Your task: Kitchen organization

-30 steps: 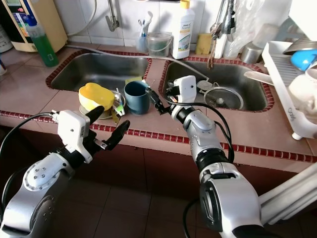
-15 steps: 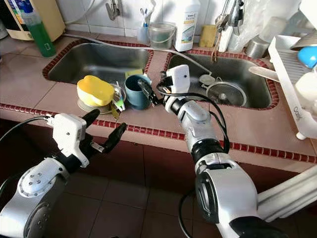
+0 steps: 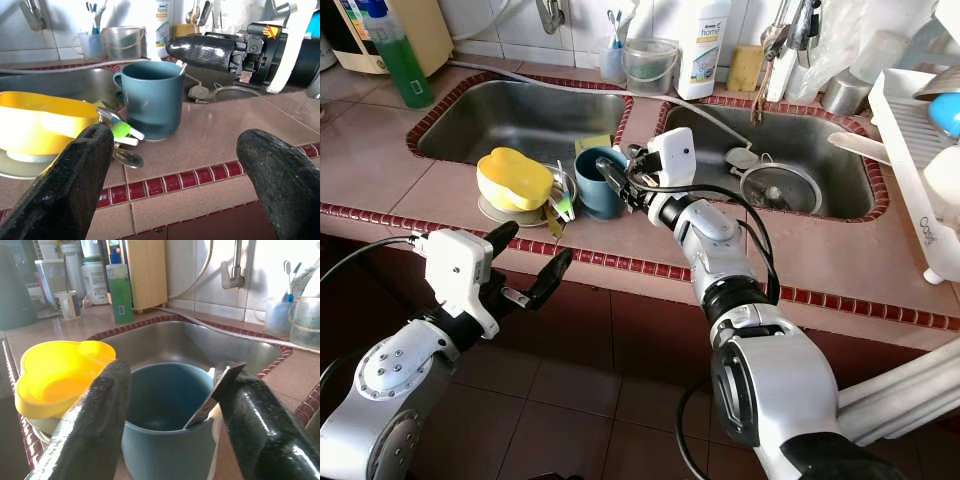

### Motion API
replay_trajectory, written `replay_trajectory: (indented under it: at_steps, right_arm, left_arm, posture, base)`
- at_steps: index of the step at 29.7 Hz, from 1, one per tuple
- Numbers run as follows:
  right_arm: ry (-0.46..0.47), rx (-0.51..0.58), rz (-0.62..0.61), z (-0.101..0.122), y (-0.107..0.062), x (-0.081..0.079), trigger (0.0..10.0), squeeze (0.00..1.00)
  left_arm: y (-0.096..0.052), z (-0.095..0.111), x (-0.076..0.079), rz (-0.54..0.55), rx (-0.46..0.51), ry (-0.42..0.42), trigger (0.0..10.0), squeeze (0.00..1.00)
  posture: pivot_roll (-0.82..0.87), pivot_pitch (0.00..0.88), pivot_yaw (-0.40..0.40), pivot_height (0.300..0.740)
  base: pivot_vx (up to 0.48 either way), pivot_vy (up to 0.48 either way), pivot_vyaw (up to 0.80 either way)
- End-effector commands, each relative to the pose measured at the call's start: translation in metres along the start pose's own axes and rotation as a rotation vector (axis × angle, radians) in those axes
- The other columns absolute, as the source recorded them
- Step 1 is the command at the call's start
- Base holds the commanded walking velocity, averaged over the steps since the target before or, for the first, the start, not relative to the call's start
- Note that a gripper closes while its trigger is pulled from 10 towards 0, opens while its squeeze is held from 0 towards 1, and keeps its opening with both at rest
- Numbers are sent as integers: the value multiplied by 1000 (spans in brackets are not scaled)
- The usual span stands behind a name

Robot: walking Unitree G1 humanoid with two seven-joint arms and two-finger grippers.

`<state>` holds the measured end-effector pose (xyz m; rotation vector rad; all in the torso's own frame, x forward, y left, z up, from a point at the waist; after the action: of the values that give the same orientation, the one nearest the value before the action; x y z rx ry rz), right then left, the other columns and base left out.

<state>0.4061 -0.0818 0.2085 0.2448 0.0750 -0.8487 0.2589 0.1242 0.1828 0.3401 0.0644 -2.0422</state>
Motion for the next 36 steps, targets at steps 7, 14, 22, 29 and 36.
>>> replay_trajectory:
  at_steps: [7, 14, 22, 29, 36]
  right_arm:
    - [-7, 18, 14, 2, 1, -2, 0, 0]
    - [-8, 21, 13, 3, 2, -3, 0, 0]
    - [-13, 39, 7, 10, 4, -2, 0, 0]
    - [-15, 76, 4, 21, 8, -2, 0, 0]
    - [-14, 93, -1, 26, 9, -2, 0, 0]
  left_arm:
    - [0, 4, 1, -5, 10, 12, 10000, 0]
    - [2, 4, 1, -9, 13, 14, 10000, 0]
    - [3, 4, 2, -8, 16, 13, 10000, 0]
    - [4, 3, 3, -3, 19, 10, 10000, 0]
    - [6, 1, 3, -3, 19, 10, 10000, 0]
  posture:
    - [2, 130, 18, 740]
    - [-1, 123, 22, 740]
    - [-4, 110, 21, 740]
    - [-9, 92, 19, 740]
    - [-12, 80, 17, 740]
  base:
    - [0, 0, 0]
    - [0, 0, 0]
    - [0, 0, 0]
    - [0, 0, 0]
    - [0, 0, 0]
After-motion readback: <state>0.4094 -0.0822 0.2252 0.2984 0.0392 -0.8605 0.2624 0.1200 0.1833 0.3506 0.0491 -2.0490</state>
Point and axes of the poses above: a point about 5 cm out from each wrist's last joint towards the gripper, its own y axis pointing out of the wrist towards the gripper, its own z axis along the axis of the wrist's last joint, x = y × z, the point moved 1 cm from there along y, pointing out of the wrist towards the gripper, and after that the axes turned 11 degrees about y, right-handed, at the moved point
